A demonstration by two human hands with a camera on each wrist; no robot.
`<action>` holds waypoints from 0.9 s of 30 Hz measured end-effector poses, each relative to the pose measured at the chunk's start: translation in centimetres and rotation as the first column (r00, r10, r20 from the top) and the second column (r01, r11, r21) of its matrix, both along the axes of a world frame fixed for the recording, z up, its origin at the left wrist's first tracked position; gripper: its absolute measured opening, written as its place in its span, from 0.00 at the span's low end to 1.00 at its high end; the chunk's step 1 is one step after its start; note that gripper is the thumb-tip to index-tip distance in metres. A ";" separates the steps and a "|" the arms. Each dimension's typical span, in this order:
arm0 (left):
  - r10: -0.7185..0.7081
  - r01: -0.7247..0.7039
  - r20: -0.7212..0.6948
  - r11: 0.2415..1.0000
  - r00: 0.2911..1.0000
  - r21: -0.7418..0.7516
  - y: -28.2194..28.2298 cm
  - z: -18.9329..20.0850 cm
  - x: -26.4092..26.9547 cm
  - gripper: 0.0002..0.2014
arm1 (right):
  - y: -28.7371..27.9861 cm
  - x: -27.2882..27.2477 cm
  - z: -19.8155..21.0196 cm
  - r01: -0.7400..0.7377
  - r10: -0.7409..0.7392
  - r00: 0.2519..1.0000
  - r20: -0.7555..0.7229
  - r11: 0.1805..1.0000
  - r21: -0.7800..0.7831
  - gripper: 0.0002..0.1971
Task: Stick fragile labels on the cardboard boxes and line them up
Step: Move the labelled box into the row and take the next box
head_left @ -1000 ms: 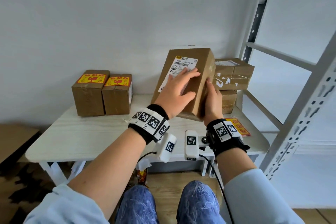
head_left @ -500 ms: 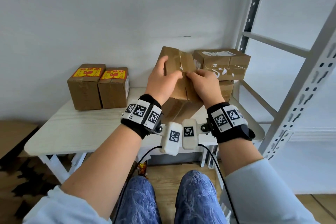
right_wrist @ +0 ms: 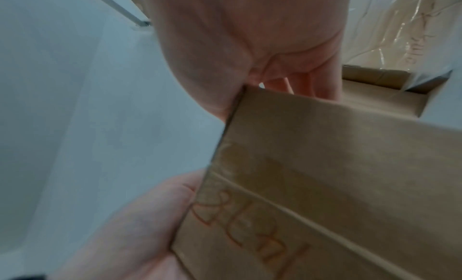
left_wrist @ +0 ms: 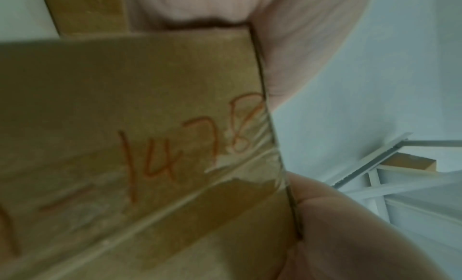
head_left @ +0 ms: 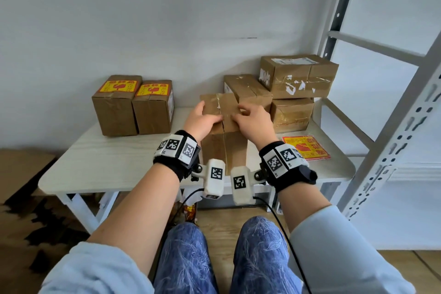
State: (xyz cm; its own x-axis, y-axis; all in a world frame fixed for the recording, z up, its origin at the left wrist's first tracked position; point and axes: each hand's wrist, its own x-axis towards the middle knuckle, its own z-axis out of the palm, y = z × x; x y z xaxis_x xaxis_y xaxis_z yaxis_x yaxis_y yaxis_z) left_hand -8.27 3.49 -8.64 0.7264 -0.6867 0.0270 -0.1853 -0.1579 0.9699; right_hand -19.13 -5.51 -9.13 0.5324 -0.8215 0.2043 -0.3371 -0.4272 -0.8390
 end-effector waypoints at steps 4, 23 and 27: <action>-0.005 -0.003 0.129 0.998 0.992 0.057 -0.4 -0.1 0.1 0.34 | -0.1 0.6 -0.8 0.035 -0.035 0.998 0.047 0.999 -0.008 0.21; -0.159 0.144 0.465 0.987 0.871 0.067 -7.1 4.7 -11.6 0.23 | -8.3 -11.2 -1.9 0.450 -0.467 0.837 0.284 0.884 0.128 0.16; -0.310 0.257 0.118 0.908 0.943 0.332 -12.4 0.6 -11.9 0.22 | -10.3 -13.5 -3.6 0.476 -0.511 0.838 0.190 0.856 0.200 0.17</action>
